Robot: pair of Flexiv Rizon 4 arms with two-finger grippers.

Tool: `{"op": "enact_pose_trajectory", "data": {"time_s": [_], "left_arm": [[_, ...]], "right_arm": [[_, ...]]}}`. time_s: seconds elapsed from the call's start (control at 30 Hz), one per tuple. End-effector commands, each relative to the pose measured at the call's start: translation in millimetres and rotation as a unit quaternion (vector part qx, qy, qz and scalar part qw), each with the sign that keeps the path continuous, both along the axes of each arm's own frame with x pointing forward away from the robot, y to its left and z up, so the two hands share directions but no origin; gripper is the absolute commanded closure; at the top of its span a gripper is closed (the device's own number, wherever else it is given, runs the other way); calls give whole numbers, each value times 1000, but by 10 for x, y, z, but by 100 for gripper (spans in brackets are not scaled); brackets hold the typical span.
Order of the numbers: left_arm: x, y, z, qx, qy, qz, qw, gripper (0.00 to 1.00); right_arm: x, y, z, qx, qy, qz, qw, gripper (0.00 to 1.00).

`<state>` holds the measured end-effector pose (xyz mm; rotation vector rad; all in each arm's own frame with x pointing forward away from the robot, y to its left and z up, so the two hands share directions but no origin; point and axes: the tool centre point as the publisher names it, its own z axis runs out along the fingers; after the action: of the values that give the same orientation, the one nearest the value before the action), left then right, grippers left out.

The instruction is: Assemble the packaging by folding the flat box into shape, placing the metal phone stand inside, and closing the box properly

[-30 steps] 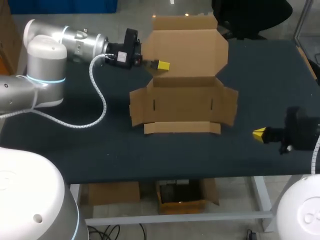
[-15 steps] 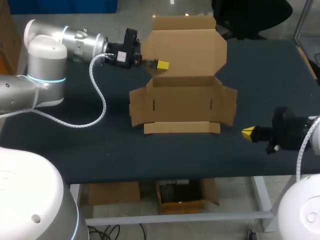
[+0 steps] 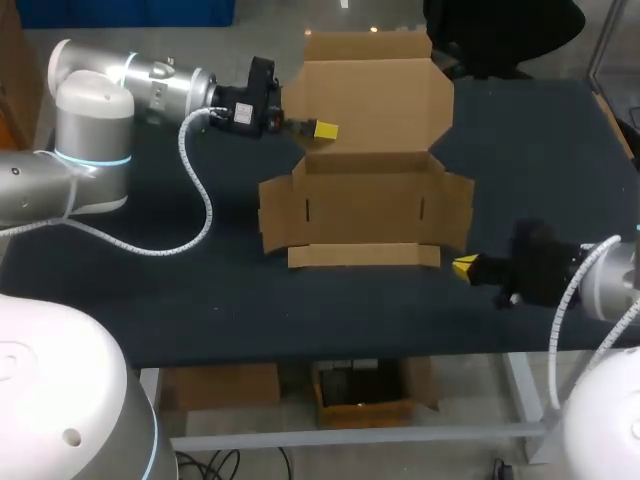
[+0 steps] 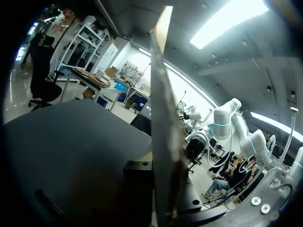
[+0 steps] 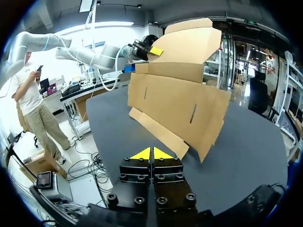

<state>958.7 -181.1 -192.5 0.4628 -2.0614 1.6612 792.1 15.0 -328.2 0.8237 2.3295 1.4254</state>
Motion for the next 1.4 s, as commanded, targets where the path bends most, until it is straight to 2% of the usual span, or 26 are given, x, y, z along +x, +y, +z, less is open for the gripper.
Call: {"op": "enact_pose_trajectory", "data": {"time_s": [0.03,0.37,0.7,1.03,1.4], "left_arm": [[3,2,0,0,0,-1,1000,100],[3,2,0,0,0,-1,1000,100],[3,2,0,0,0,-1,1000,100],[3,2,0,0,0,-1,1000,100],[3,2,0,0,0,-1,1000,100]], "right_arm": [[190,252,-222,3,-2,-8,1000,100],[385,642,-391,5,1,-11,1000,100],[535,902,-535,0,-4,-10,1000,100],[640,1086,-726,5,-7,-21,1000,100],[713,1190,-834,-10,-12,-33,999,100]]}}
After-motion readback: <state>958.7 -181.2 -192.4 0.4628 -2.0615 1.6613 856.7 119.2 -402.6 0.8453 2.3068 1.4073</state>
